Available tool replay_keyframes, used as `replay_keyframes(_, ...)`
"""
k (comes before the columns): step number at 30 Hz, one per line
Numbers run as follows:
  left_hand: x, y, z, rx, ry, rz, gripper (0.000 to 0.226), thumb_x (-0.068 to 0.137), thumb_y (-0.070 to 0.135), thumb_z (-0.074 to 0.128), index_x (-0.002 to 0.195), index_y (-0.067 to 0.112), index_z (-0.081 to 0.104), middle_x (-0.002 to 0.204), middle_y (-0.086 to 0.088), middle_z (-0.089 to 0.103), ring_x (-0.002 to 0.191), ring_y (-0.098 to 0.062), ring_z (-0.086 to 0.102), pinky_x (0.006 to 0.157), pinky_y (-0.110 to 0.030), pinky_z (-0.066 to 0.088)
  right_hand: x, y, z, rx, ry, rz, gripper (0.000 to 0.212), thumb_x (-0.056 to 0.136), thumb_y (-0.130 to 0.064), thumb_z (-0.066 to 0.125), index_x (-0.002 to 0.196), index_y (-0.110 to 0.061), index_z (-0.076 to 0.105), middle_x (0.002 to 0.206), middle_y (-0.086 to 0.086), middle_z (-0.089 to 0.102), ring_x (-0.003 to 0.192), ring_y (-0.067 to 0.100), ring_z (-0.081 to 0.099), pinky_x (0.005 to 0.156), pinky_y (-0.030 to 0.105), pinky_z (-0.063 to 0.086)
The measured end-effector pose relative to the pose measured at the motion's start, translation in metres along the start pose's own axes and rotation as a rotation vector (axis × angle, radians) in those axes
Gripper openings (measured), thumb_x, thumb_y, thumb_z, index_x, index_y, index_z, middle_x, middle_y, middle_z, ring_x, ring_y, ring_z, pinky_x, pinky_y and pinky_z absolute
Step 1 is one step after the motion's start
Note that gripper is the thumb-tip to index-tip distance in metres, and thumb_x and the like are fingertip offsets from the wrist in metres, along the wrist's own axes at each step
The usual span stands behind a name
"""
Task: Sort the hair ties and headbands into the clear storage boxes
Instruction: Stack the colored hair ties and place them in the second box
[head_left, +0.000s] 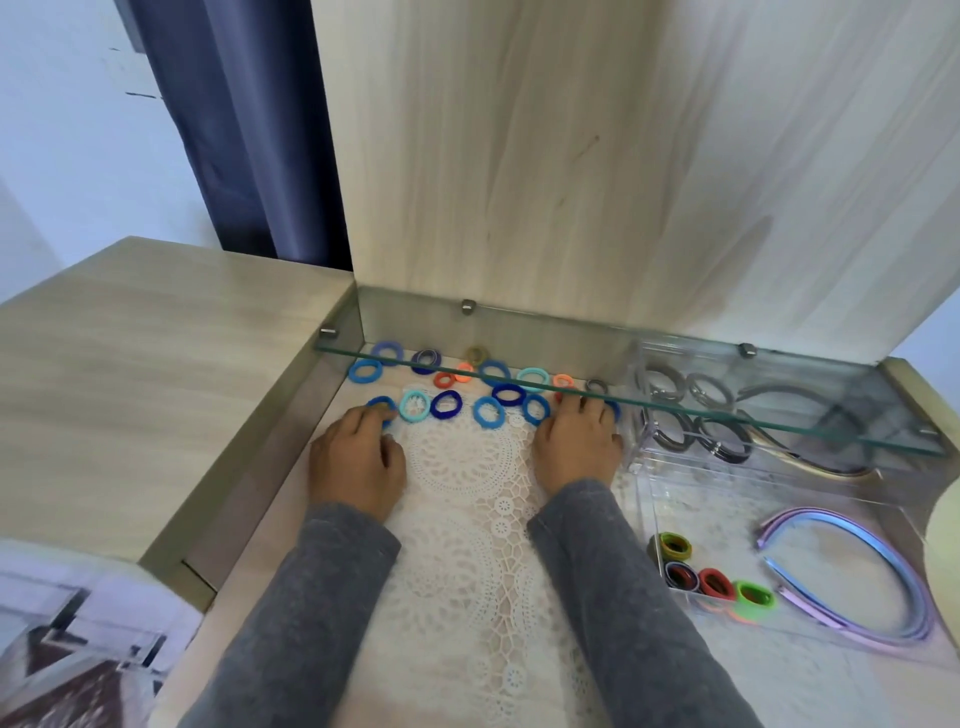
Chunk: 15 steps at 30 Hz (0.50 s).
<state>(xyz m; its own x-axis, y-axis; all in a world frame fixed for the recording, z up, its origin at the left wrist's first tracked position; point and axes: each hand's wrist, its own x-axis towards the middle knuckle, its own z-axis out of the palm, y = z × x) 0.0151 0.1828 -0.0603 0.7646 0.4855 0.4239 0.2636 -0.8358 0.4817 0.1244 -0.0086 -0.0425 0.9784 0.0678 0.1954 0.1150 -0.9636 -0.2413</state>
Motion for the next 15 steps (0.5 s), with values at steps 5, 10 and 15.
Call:
replay_keyframes(5, 0.0, 0.0, 0.0, -0.108, 0.016, -0.006, 0.025, 0.077, 0.002, 0.066, 0.102, 0.009, 0.066, 0.1, -0.006, 0.069, 0.087, -0.023, 0.063, 0.082, -0.037, 0.053, 0.001, 0.004, 0.005, 0.093, 0.06, 0.004, 0.031, 0.096, -0.029, 0.039, 0.117, -0.011, 0.053, 0.126, 0.011, 0.052, 0.118, 0.028, 0.046, 0.089, 0.046, 0.045)
replay_keyframes(10, 0.0, -0.001, 0.0, -0.088, 0.038, 0.045, 0.018, 0.083, 0.004, 0.065, 0.099, 0.012, 0.067, 0.096, -0.004, 0.071, 0.081, -0.022, 0.063, 0.076, -0.036, 0.054, 0.001, 0.008, 0.012, 0.171, 0.129, 0.002, 0.029, 0.095, -0.025, 0.043, 0.112, -0.007, 0.058, 0.118, 0.014, 0.057, 0.109, 0.029, 0.051, 0.085, 0.043, 0.046)
replay_keyframes(15, -0.002, 0.001, -0.002, -0.1, -0.013, 0.059, 0.019, 0.082, 0.016, 0.07, 0.1, 0.015, 0.065, 0.098, 0.0, 0.069, 0.086, -0.02, 0.062, 0.079, -0.04, 0.053, -0.005, 0.008, 0.008, 0.326, 0.22, -0.004, 0.02, 0.093, -0.018, 0.05, 0.103, -0.007, 0.063, 0.104, 0.016, 0.057, 0.092, 0.032, 0.056, 0.079, 0.042, 0.049)
